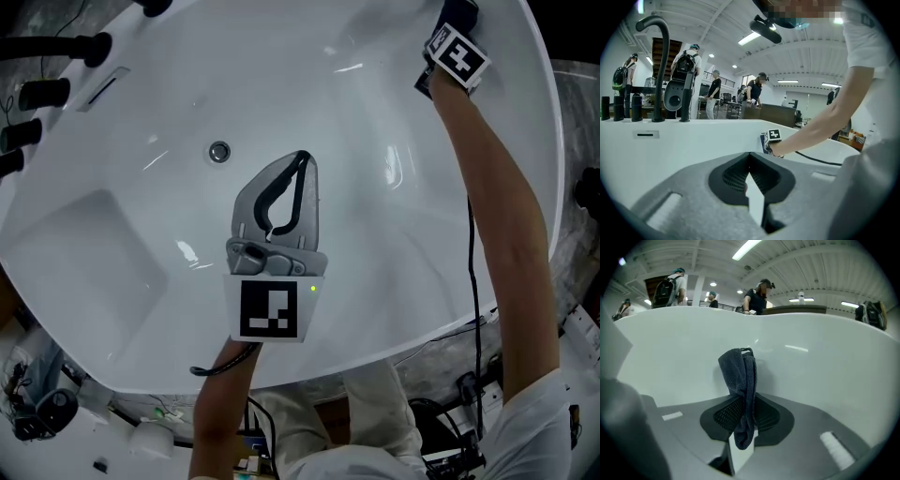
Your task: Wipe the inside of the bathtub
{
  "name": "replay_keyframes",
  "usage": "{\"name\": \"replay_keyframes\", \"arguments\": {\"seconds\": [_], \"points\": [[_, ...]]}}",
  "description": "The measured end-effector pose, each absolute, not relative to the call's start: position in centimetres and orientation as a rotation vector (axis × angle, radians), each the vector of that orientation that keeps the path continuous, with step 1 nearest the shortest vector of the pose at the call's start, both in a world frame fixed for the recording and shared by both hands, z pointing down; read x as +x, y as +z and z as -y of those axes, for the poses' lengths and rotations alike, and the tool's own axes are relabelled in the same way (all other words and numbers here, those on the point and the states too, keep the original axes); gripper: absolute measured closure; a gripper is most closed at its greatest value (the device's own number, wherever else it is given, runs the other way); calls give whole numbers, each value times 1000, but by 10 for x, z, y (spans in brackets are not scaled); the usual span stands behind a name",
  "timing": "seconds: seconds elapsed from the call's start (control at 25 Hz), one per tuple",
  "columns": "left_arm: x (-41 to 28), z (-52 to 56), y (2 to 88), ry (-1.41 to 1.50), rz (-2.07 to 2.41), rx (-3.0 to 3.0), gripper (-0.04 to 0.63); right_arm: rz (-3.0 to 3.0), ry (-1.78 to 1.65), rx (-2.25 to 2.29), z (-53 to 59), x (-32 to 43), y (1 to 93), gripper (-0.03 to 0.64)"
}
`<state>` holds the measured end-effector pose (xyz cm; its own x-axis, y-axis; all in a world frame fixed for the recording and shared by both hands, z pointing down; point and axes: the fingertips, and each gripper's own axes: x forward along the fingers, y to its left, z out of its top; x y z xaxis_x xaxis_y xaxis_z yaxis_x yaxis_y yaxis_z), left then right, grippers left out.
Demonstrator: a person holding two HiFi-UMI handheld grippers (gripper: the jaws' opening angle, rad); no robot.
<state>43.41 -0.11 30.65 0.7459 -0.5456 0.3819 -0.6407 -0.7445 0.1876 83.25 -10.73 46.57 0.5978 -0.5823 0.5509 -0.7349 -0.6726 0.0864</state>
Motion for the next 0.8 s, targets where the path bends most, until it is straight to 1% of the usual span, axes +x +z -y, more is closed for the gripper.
{"name": "replay_keyframes", "arguments": {"seconds": [0.12,0.2,0.48,0.8], "points": [[429,1,314,452,907,2638,595,1114,832,2592,119,825,483,554],[425,3,318,446,913,2628,595,1169,853,2586,130,815,492,554],[413,8,324,437,924,2614,595,1399,750,2472,161,766,495,555],[385,24,343,461,1006,2511,595,1527,685,2348,166,716,498,555]]}}
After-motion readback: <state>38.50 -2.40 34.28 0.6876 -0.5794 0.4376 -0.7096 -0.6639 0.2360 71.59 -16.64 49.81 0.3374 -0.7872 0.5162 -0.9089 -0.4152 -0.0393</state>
